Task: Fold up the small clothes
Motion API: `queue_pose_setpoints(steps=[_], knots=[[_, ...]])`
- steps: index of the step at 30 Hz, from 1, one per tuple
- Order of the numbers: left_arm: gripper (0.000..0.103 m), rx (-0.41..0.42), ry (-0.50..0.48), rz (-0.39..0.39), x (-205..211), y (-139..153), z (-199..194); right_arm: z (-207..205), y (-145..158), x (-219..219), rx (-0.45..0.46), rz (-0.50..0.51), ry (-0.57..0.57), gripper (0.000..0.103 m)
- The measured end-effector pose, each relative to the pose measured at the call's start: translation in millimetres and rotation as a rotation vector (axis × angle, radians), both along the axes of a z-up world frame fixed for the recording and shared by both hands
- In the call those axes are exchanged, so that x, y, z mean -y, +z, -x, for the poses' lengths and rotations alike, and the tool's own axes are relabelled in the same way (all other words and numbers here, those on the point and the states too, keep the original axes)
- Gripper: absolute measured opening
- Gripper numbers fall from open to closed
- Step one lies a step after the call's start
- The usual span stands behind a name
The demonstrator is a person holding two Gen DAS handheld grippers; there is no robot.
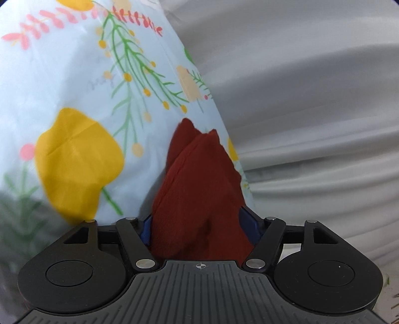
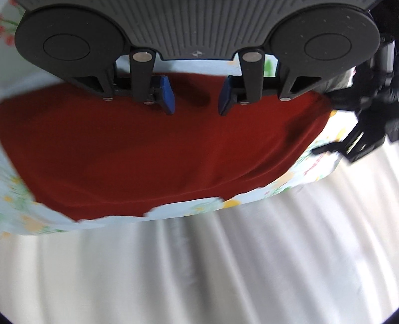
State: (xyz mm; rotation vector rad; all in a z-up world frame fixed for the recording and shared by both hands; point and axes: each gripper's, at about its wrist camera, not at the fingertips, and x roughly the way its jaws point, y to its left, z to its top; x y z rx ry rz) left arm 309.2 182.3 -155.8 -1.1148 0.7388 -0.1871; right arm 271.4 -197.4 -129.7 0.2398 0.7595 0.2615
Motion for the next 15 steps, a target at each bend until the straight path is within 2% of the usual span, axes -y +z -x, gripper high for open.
queue_pose_setpoints(steps=[1, 3, 5, 6, 8, 10, 12, 14, 15], knots=[[0.072, 0.003, -0.001, 0.003, 0.6, 0.2, -5.0, -4.1, -4.0, -8.2, -0.001, 0.012, 0.016, 0.03], [0.056, 0.009, -0.004, 0.01, 1.4, -1.4, -12.8, -12.0, -9.1, -25.0, 0.006, 0.038, 0.032, 0.028], [0.02, -0.01, -0.013, 0.01, 1.7, -5.0, -19.6, -17.8, -9.1, -41.1, 0.035, 0.074, 0.044, 0.023], [0.014, -0.021, -0.014, 0.012, 1.0, -7.5, -22.2, -19.8, -8.0, -46.9, 0.048, 0.079, 0.055, 0.017], [0.015, -0.024, -0.011, 0.023, -1.0, -7.9, -22.3, -20.4, -2.7, -58.5, 0.084, 0.096, 0.062, 0.015], [0.015, 0.011, -0.018, 0.01, -1.3, -1.6, -19.1, -19.4, -1.7, -68.3, 0.116, 0.103, 0.094, 0.015], [0.015, 0.025, -0.027, -0.024, 2.5, 7.1, -18.7, -22.5, -8.7, -77.5, 0.098, 0.128, 0.127, 0.015], [0.015, 0.022, -0.034, -0.063, 7.2, 15.7, -20.1, -31.0, -22.9, -86.2, 0.029, 0.157, 0.175, 0.015], [0.014, 0.021, -0.043, -0.086, 10.1, 21.3, -20.8, -28.4, -22.3, -84.7, 0.049, 0.148, 0.168, 0.014]])
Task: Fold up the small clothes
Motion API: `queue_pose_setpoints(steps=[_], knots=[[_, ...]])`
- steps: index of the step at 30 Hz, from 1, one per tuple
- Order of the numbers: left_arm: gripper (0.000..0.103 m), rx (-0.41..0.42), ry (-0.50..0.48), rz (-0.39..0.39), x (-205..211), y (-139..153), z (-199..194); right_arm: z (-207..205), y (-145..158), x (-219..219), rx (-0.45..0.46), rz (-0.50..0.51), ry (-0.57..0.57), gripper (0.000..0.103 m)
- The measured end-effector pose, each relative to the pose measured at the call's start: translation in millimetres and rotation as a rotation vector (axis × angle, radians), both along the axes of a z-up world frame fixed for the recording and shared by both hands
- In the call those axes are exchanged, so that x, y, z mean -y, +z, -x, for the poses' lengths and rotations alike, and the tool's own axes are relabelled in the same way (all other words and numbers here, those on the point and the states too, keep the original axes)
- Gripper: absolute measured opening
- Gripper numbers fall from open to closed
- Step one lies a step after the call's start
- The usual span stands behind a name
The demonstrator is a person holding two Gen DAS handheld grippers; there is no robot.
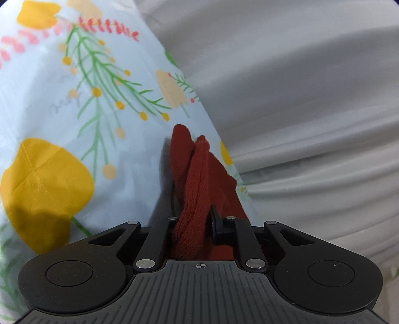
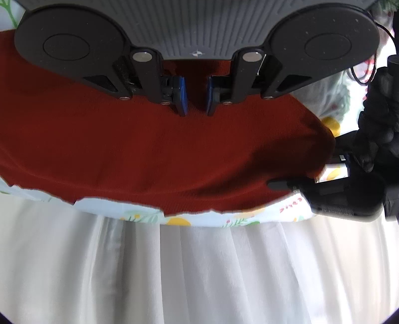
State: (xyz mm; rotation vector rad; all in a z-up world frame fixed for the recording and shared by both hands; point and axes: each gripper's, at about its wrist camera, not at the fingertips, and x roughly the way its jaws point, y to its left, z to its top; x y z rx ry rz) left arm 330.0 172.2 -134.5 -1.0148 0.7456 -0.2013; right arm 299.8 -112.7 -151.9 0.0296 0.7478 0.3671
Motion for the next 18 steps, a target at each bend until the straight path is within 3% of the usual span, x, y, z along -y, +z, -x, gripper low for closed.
queue_pose_setpoints(steps=[5, 10, 15, 18], knots=[[0.014, 0.042, -0.062, -0.096, 25.5, 35.0, -5.4, 9.5, 15.4, 35.8, 0.017, -0.111, -0.096, 0.014], [0.014, 0.125, -0.192, -0.204, 87.1, 63.6, -14.3, 23.4, 25.4, 86.8, 0.055, -0.188, -0.234, 0.015], [0.014, 0.105, -0.32, -0.302, 154.6, 41.8, -20.2, 29.9, 18.9, 117.5, 0.037, -0.221, -0.321, 0.016], [0.016, 0.092, -0.349, -0.366, 177.2, 26.8, -16.8, 30.4, 13.4, 123.5, 0.017, -0.239, -0.331, 0.016]])
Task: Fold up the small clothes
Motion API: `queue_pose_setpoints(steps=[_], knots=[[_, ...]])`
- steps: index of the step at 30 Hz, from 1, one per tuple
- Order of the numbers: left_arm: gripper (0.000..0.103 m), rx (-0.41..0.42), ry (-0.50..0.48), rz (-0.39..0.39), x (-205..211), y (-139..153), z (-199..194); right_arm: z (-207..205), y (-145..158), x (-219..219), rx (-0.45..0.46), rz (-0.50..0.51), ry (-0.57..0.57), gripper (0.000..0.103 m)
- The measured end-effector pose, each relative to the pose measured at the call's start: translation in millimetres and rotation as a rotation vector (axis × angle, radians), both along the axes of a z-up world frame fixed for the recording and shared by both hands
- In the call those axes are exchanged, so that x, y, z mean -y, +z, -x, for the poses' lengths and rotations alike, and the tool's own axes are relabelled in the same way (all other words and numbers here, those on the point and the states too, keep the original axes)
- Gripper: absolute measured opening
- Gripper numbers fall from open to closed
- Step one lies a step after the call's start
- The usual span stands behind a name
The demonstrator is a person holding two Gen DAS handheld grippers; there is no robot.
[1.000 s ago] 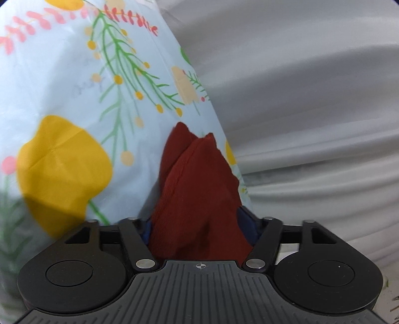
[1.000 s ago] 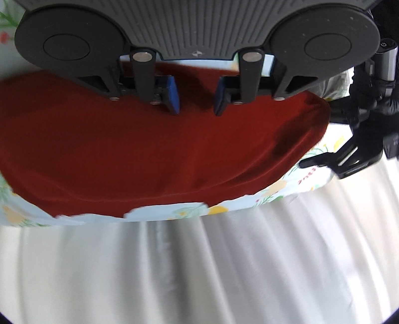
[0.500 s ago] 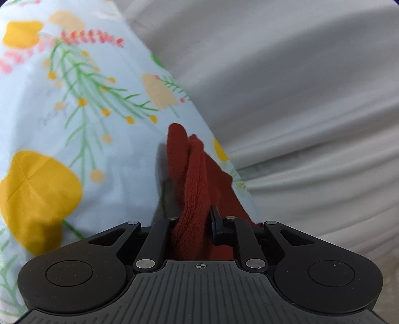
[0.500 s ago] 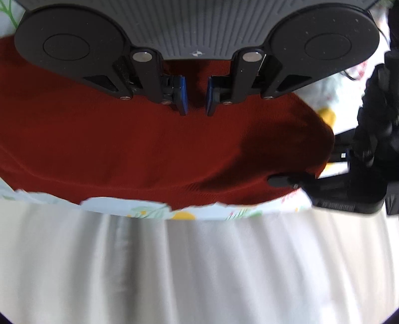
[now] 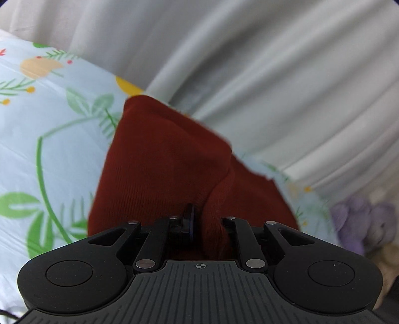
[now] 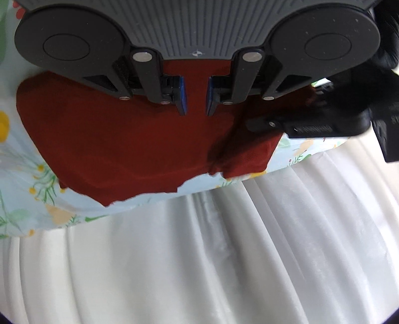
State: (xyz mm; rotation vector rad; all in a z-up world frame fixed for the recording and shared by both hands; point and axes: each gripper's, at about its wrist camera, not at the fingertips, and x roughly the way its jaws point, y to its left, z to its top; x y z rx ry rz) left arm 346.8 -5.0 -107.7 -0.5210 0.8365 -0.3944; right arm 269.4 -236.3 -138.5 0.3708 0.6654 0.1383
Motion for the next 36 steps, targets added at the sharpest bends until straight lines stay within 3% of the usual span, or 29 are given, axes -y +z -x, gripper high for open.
queue_pose_setpoints(steps=[1, 4, 7, 10, 12, 14, 18, 21, 22, 24, 25, 28, 32, 36], knots=[[0.021, 0.01, -0.007, -0.013, 3.4, -0.9, 2.5, -0.2, -0.7, 1.2, -0.002, -0.005, -0.001, 0.016], [0.06, 0.021, -0.114, 0.026, 2.7, 12.0, 12.9, 3.1, 2.4, 4.9, 0.009, -0.019, 0.005, 0.016], [0.065, 0.044, -0.156, 0.093, -17.9, 33.9, 33.9, -6.7, 7.2, 1.3, 0.033, -0.049, 0.047, 0.016], [0.082, 0.137, -0.016, 0.084, -51.7, 51.6, 49.1, -13.5, 11.4, -12.9, 0.044, -0.069, 0.106, 0.016], [0.082, 0.134, 0.087, 0.009, -68.5, 47.2, 44.6, -17.9, 11.0, -25.4, 0.037, -0.081, 0.158, 0.016], [0.079, 0.054, 0.169, -0.048, -78.4, 32.8, 35.7, -19.4, 7.0, -37.8, 0.03, -0.068, 0.203, 0.016], [0.076, -0.056, 0.195, 0.002, -77.6, -2.1, 29.0, -25.9, -14.7, -45.4, -0.056, 0.007, 0.206, 0.016], [0.079, -0.099, 0.136, 0.092, -60.7, -17.4, 34.4, -26.7, -26.0, -29.2, -0.081, -0.047, 0.198, 0.016], [0.079, -0.084, 0.134, 0.082, -55.7, -17.0, 37.1, -27.1, -25.5, -24.5, -0.085, -0.053, 0.193, 0.018], [0.079, -0.066, 0.107, 0.076, -54.6, -9.3, 38.4, -27.0, -22.7, -13.5, -0.077, -0.072, 0.179, 0.028], [0.079, -0.064, 0.115, 0.11, -60.9, -6.8, 39.7, -28.8, -21.8, -7.6, -0.078, -0.087, 0.168, 0.037], [0.087, -0.052, 0.179, 0.176, -78.9, 4.2, 42.1, -42.3, -22.3, 8.8, -0.093, -0.194, 0.149, 0.049], [0.095, -0.076, 0.301, 0.031, -93.6, 5.5, 32.8, -73.0, -23.2, 15.9, -0.124, -0.373, 0.158, 0.053], [0.099, -0.12, 0.337, -0.027, -93.2, -5.2, 22.5, -102.9, -24.5, 1.2, -0.165, -0.38, 0.172, 0.053]])
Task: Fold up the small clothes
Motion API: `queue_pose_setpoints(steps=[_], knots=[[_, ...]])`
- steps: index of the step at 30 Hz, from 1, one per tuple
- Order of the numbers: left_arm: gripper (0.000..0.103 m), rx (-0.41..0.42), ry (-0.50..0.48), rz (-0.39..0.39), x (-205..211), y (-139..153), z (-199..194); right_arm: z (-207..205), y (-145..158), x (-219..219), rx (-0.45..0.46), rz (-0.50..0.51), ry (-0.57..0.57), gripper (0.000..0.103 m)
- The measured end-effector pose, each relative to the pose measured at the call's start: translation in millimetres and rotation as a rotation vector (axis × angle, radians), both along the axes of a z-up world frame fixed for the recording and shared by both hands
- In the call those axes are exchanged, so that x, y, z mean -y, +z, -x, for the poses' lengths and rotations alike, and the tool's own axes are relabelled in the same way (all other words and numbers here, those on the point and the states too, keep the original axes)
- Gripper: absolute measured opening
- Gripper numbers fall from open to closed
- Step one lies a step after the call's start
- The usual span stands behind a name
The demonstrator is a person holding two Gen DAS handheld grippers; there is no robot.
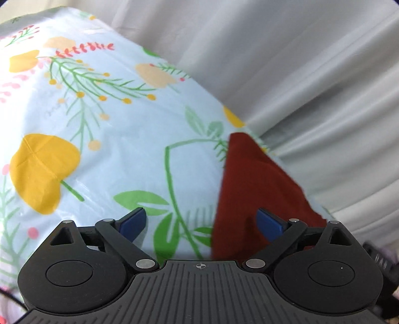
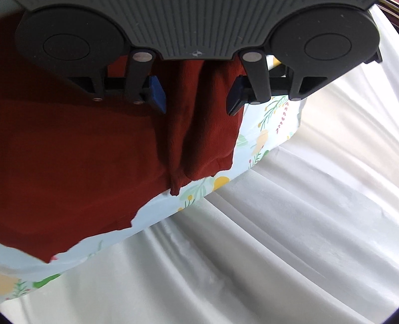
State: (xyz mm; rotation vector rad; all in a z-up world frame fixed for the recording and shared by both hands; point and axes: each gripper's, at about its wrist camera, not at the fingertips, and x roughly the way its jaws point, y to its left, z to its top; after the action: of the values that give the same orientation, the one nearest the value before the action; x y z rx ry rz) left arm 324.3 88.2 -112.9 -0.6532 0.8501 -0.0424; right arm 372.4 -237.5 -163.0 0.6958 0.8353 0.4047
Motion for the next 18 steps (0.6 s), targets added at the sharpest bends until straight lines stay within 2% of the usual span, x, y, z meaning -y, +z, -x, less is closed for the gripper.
queue_pose_setpoints(steps=[2, 5, 8, 9, 10, 12, 18], knots=[[0.101, -0.016, -0.017, -0.034, 7.0, -5.5, -5.4, -9.6, 0.0, -6.5, -0.024, -0.005, 0.004, 0.052], [0.101, -0.011, -0.036, -0.128, 18.9, -4.4, -8.0, -17.4, 2.3, -15.7, -0.025, 0.022, 0.013, 0.051], [0.102, 0.001, -0.029, -0.122, 19.5, -4.1, -9.1, -21.9, 4.7, -22.7, -0.024, 0.062, 0.015, 0.037], [0.102, 0.0, -0.029, -0.129, 20.7, -3.6, -8.8, -23.4, 5.5, -25.1, -0.022, 0.079, 0.017, 0.03], [0.102, 0.0, -0.028, -0.134, 22.0, -3.6, -8.8, -24.5, 6.3, -28.2, -0.017, 0.109, 0.02, 0.022], [0.102, -0.005, -0.03, -0.141, 24.2, -1.9, -8.3, -23.9, 8.0, -33.5, 0.005, 0.173, 0.025, 0.013], [0.102, 0.005, -0.064, -0.091, 31.1, -2.9, -12.0, -3.1, 36.1, -55.8, 0.175, 0.423, 0.044, 0.01]])
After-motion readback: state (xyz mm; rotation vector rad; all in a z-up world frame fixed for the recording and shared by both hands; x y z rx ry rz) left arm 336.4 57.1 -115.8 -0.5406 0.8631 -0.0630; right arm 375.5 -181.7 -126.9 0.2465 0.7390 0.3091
